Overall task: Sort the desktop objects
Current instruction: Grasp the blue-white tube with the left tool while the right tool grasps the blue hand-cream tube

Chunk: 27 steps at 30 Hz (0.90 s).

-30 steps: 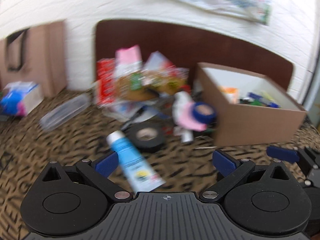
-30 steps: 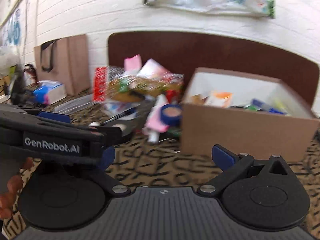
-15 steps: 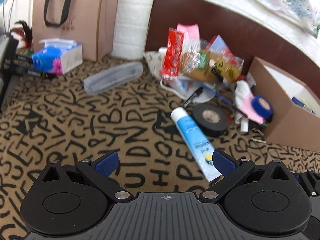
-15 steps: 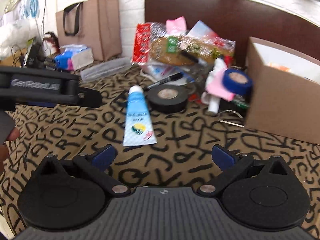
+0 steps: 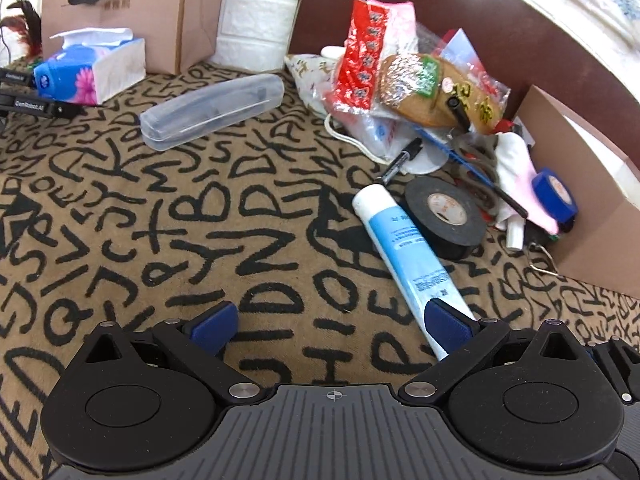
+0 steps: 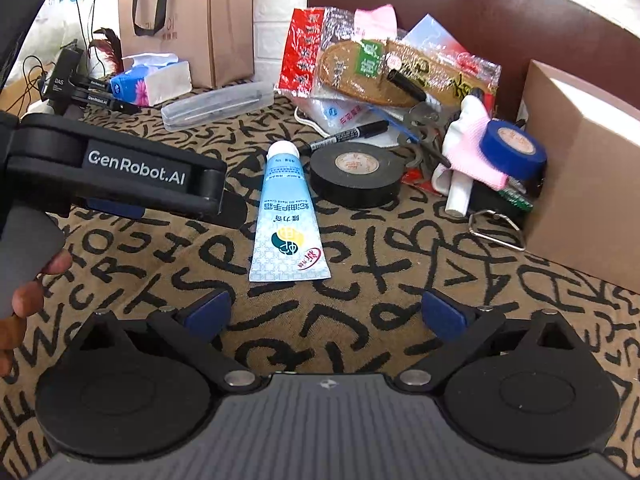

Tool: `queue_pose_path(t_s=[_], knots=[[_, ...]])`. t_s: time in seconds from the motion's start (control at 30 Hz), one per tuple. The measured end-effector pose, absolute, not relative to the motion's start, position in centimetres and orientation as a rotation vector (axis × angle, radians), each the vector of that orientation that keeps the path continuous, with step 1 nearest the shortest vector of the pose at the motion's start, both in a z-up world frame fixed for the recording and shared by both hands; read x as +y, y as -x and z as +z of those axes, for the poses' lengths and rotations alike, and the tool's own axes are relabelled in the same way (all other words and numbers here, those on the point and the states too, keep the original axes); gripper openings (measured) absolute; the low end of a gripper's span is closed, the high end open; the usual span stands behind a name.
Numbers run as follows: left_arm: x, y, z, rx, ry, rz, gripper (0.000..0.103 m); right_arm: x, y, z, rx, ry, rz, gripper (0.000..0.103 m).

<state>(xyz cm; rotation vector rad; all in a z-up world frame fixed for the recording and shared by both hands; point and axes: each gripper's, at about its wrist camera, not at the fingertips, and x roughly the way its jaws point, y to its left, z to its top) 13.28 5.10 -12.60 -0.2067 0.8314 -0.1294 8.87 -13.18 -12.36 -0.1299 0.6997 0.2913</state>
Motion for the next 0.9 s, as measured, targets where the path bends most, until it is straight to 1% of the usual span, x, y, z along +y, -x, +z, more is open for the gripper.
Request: queue_pose_path(t_s=[0.23,0.53,0.67,0.83,0.9], knots=[[5.6,-14.7,-12.9,0.815,0.209,-0.154,0.103,-12.2,-10.2,-12.6,0.687,0.132,0.308,0.1],[6.0,-16.4,-13.0,0.808,0.2,-0.185,0.103,-10.7,-12.1,-12.7,0.674,0.142,0.335,0.097],[5.8,-16.7,-13.1,0.8,0.179,-0.189,0.103,-10.5,-12.8,-12.6,0.67,0.136,0.339,0.092],[5.7,-17.5,-13.0,0.797,0.202,-0.19,0.103,-10.1,-13.4,-12.7,0.662,0.133,0.343,0.09],[5.6,-17.9,-12.8,0.804,0.205,-0.198,0.102,-10.0,-13.6,-12.6,0.658,0.132,0.345,0.086]])
